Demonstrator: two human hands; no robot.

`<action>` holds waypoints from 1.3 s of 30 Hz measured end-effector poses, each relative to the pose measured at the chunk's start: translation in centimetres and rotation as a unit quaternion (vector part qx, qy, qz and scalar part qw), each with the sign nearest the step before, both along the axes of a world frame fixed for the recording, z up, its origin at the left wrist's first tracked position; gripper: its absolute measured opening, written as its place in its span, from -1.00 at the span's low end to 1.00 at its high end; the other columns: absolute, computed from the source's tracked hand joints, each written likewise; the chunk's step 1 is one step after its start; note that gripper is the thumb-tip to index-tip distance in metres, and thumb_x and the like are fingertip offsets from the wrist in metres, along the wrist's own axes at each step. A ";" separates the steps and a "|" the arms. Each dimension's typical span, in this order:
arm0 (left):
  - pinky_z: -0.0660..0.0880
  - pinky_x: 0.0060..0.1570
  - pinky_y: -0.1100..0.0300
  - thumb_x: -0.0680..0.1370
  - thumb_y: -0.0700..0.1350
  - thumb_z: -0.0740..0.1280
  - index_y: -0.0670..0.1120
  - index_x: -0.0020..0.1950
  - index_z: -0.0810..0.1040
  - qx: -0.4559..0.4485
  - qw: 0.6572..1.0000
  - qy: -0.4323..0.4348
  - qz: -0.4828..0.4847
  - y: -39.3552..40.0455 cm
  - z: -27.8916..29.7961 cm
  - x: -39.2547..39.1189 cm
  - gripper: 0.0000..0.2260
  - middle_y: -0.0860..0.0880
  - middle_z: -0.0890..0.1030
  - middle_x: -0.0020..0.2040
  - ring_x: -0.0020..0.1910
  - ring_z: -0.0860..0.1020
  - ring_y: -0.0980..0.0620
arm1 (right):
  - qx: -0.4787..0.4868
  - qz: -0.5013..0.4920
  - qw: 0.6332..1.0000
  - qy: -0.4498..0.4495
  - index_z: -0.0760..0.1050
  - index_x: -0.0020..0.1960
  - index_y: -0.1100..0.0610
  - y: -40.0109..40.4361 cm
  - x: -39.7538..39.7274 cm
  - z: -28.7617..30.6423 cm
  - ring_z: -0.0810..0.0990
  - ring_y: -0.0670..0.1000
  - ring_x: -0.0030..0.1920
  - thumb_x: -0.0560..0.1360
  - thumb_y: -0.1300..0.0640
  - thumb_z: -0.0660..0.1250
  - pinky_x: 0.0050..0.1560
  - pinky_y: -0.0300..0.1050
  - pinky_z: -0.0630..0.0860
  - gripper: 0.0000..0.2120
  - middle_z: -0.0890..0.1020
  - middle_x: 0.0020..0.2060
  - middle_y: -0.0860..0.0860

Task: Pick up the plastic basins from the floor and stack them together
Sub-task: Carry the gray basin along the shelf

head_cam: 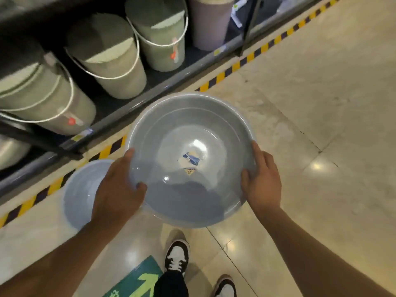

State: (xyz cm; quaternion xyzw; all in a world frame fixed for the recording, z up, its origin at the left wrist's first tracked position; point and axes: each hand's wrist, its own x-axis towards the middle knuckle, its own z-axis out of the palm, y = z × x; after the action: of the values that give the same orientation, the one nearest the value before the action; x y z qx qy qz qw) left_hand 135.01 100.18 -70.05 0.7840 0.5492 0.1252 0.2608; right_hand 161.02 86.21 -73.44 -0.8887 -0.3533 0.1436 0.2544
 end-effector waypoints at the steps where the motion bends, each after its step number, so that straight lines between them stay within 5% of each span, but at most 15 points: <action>1: 0.48 0.16 -0.09 0.42 -0.24 0.50 -0.07 0.49 0.36 -0.007 0.999 0.010 0.035 1.0 1.0 -2.5 -0.33 -0.13 0.58 0.26 0.18 0.54 -0.16 | 0.000 0.035 0.999 -0.006 0.17 0.55 -0.06 2.4 -1.6 0.7 0.48 0.12 0.10 0.47 0.22 0.30 0.09 0.06 0.49 -0.30 0.44 0.27 0.04; 7: 0.40 0.29 -0.10 0.40 -0.19 0.46 0.07 0.56 0.24 -0.057 0.976 0.035 0.209 4.8 2.4 -17.6 -0.23 -0.05 0.47 0.42 0.34 0.45 -0.14 | 0.016 0.217 0.976 -0.022 0.14 0.56 -0.05 14.4 -13.4 1.7 0.47 0.15 0.19 0.54 0.14 0.26 0.15 0.11 0.48 -0.37 0.43 0.33 0.06; 17: 0.51 0.17 -0.14 0.43 -0.14 0.45 0.08 0.56 0.21 -0.135 0.929 0.019 0.345 3.7 -5.2 -33.5 -0.25 -0.09 0.50 0.37 0.24 0.52 -0.20 | -0.044 0.356 0.933 -0.035 0.16 0.55 -0.04 23.0 -28.9 -3.0 0.44 0.16 0.31 0.62 -0.01 0.16 0.30 0.18 0.44 -0.49 0.39 0.41 0.05; 27: 0.46 0.16 -0.13 0.46 -0.14 0.42 0.06 0.58 0.16 -0.201 0.906 -0.001 0.371 5.4 -16.7 -36.9 -0.25 -0.16 0.46 0.39 0.26 0.49 -0.29 | -0.109 0.403 0.901 -0.118 0.20 0.52 -0.03 28.2 -32.5 -13.8 0.48 0.22 0.13 0.54 0.06 0.23 0.06 0.10 0.48 -0.44 0.48 0.28 0.07; 39: 0.51 0.06 -0.18 0.47 -0.10 0.44 0.15 0.56 0.13 -0.231 0.887 0.039 0.397 5.6 -26.8 -34.8 -0.25 -0.10 0.51 0.33 0.19 0.53 -0.26 | -0.152 0.406 0.898 -0.072 0.18 0.45 -0.15 31.2 -32.4 -24.3 0.49 0.16 0.16 0.51 0.12 0.29 0.14 0.13 0.51 -0.43 0.50 0.27 -0.02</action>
State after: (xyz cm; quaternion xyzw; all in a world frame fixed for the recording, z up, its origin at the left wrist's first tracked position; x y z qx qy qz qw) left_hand 100.18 105.81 -96.81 0.4222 0.8380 0.0571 0.3410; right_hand 128.61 117.40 -97.75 -0.7036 -0.6749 0.2222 0.0097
